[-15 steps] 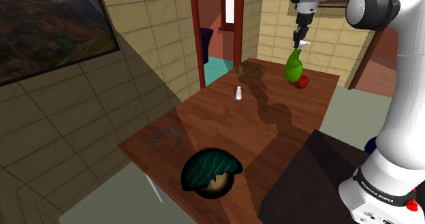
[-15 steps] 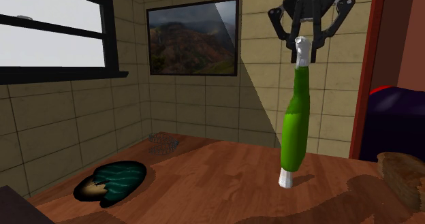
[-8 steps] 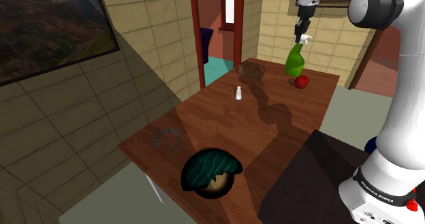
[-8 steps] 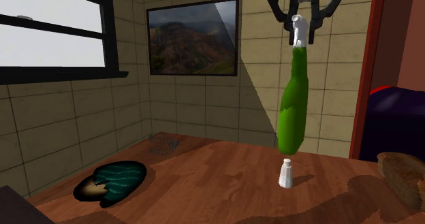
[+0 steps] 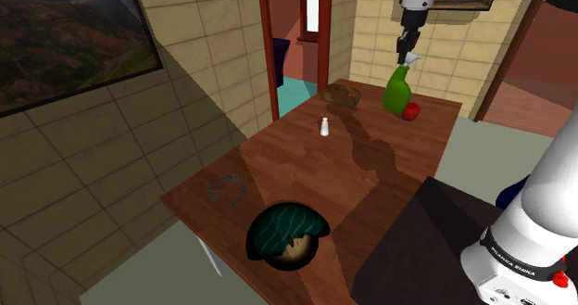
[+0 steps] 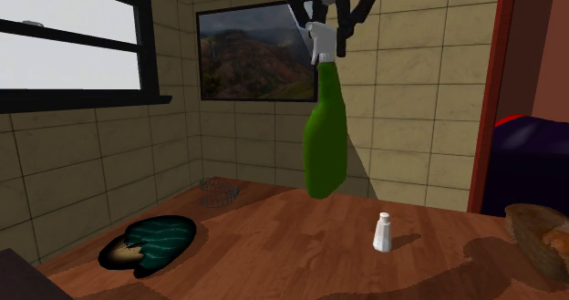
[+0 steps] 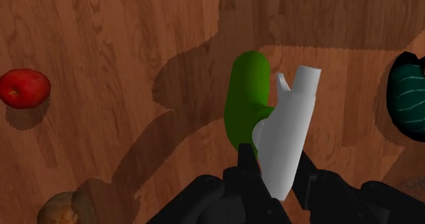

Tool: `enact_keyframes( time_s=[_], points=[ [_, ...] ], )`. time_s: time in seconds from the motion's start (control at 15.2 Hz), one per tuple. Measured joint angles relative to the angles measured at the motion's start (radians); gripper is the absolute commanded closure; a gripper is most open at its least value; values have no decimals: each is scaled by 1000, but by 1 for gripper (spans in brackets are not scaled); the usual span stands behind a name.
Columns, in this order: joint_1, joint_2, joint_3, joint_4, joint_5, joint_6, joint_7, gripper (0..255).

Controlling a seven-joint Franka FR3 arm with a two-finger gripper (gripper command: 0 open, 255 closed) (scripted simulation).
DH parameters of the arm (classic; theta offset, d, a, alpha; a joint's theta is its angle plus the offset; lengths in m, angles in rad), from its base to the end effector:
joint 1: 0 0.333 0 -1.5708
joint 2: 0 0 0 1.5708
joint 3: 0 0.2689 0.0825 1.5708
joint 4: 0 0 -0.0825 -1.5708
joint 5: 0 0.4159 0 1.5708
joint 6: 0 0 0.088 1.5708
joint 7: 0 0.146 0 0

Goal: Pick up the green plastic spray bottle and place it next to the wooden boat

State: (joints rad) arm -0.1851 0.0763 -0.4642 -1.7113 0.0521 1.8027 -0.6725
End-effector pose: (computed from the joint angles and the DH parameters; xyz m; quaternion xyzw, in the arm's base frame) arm 0.4973 -0.3637 0.4461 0.9999 0.0067 0.0143 0.0006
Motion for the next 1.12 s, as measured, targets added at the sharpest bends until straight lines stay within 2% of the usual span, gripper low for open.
enact_keyframes(
  time_s=[0.46, 0.79, 1.12],
  points=[
    [71, -248, 83, -279, -105, 53, 182, 255],
    [100, -392, 162, -418, -138, 50, 306, 255],
    [124, -528, 247, -542, -143, 34, 422, 255]
  ],
)
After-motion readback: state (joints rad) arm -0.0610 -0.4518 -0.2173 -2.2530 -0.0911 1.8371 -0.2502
